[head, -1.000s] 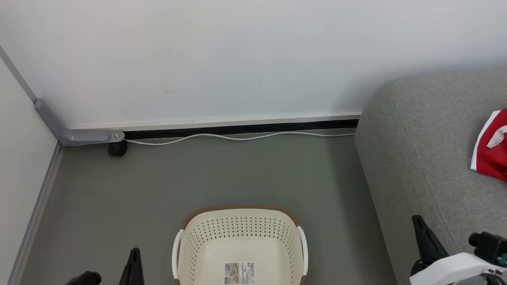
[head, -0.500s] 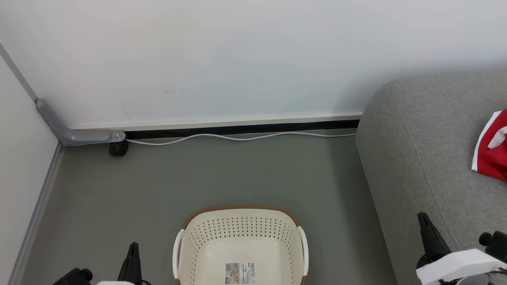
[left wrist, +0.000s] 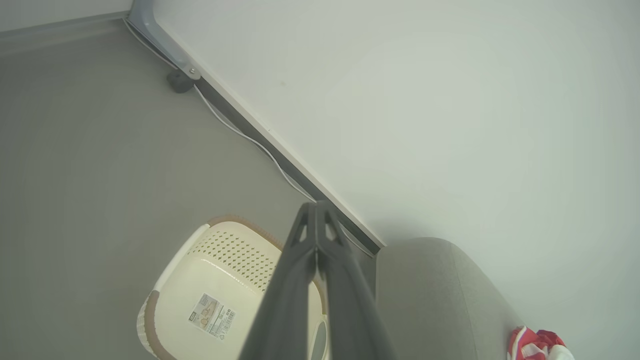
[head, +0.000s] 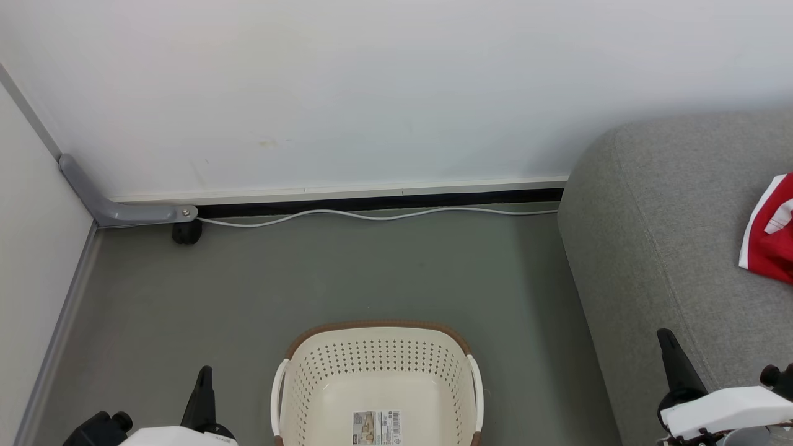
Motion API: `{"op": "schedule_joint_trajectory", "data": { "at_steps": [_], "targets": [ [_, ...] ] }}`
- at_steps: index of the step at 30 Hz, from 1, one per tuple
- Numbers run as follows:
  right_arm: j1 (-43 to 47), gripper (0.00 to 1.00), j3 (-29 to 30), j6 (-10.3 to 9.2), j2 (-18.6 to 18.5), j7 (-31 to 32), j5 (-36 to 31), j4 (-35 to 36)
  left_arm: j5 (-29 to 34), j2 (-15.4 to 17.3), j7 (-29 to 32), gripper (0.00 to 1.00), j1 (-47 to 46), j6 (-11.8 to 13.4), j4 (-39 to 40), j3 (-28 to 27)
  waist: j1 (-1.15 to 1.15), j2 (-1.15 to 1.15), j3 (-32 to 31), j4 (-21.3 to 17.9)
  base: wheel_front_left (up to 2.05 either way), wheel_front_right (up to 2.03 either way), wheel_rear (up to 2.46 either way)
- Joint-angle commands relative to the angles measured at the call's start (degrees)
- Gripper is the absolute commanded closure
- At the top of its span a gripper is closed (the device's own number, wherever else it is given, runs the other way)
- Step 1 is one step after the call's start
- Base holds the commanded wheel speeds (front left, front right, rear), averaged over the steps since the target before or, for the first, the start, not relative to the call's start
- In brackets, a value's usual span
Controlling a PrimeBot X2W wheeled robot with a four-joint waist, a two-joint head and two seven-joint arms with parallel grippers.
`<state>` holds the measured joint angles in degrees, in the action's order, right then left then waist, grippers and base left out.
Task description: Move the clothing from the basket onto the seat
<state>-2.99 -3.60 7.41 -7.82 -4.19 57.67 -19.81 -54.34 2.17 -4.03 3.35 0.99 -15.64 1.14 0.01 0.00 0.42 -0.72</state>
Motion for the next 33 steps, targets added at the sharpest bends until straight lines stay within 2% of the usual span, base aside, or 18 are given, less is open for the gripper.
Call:
{"op": "schedule_joint_trajectory", "data": {
  "at_steps": [1, 33],
  "targets": [
    [-2.31, 1.0, 0.15, 0.05, -0.54, 0.38, 1.34, 1.73, -1.52, 0.54, 0.41, 1.0, -3.14, -0.78, 1.41, -1.38, 0.0, 0.0, 0.0, 0.01, 0.0, 0.0, 0.0],
    [-2.76, 1.0, 5.2, 0.06, 2.19, 5.64, 18.9, 3.87, -20.63, 0.7, 5.67, 1.0, -6.5, -4.83, 1.5, -4.61, 0.0, 0.0, -0.13, 0.39, 0.0, 0.0, 0.0]
  ]
}}
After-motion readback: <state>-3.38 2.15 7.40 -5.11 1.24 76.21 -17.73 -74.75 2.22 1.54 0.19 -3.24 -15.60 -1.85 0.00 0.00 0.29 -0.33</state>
